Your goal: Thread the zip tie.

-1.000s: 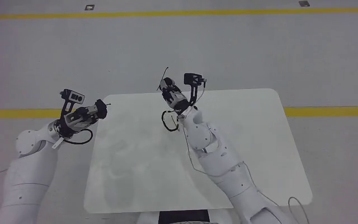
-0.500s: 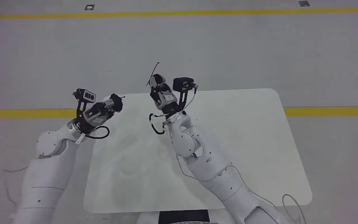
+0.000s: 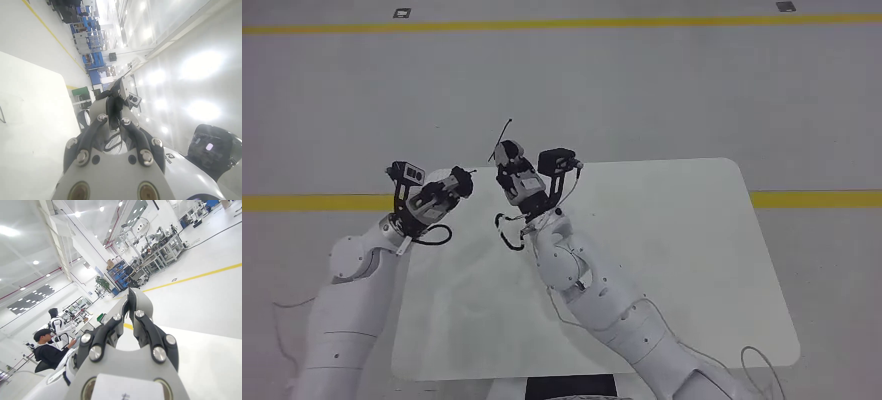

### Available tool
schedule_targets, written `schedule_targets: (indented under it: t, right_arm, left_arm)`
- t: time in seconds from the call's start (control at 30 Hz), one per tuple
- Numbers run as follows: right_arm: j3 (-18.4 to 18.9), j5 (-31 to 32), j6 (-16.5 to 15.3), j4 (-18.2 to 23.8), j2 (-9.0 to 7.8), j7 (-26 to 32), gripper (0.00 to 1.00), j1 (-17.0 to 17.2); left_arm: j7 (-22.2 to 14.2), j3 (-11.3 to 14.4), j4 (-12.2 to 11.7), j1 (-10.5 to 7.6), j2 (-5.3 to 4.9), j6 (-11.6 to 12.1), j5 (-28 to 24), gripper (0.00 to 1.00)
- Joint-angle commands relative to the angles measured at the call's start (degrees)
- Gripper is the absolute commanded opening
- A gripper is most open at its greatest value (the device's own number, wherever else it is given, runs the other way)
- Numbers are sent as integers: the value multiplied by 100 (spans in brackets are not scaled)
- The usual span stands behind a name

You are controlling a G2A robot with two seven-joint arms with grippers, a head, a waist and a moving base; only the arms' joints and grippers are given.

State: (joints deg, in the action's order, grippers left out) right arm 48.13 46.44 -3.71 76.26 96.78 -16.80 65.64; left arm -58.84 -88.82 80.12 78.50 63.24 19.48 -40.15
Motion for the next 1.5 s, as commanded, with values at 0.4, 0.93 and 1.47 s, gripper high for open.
schedule_targets:
  t: [0.4, 0.93, 1.47]
  right_arm:
    - [-279, 605, -224, -12, 40, -215, 0, 31]
    - [-450, 1106, 61, -527, 184, -713, 0, -123]
    - [-354, 1348, 106, -665, 241, -882, 0, -118]
  left_arm:
    - [0, 0, 0, 0, 0, 0, -2, 0]
    - [0, 0, 0, 0, 0, 0, -2, 0]
    - [0, 0, 0, 0, 0, 0, -2, 0]
